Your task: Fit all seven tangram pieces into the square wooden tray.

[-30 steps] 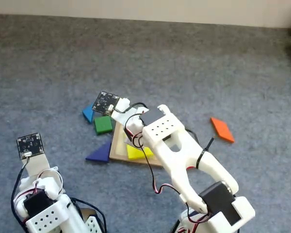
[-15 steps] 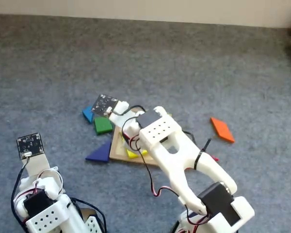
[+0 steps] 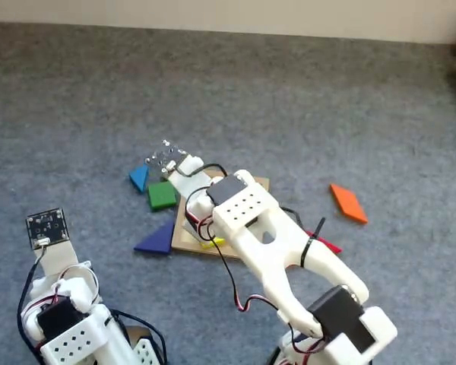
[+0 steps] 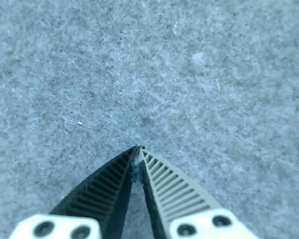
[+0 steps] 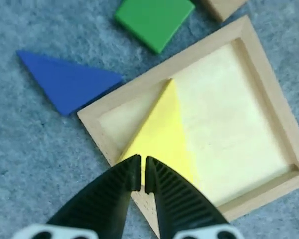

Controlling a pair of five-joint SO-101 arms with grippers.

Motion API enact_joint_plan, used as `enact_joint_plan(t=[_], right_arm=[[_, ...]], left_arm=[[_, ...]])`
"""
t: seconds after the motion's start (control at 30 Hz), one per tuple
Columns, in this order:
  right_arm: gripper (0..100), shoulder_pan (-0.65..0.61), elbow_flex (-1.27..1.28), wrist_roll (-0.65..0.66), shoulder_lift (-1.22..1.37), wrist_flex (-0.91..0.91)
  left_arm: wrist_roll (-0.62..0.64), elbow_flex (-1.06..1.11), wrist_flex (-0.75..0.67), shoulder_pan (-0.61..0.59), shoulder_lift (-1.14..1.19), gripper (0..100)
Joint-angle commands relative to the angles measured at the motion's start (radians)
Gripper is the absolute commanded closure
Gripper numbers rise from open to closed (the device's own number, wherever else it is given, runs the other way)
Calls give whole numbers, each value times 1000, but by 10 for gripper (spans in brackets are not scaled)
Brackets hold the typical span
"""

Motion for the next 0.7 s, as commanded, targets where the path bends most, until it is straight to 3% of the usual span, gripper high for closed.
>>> enact_joint_plan(t=[0.0, 0.43, 0.67], right_arm=[[972, -12, -67, -21, 76, -13], [974, 88, -338, -8, 334, 119], [974, 99, -337, 115, 349, 119]], left_arm=[[0, 21, 9, -15, -61, 992], [0, 21, 9, -15, -61, 992], [0, 21, 9, -12, -61, 992]])
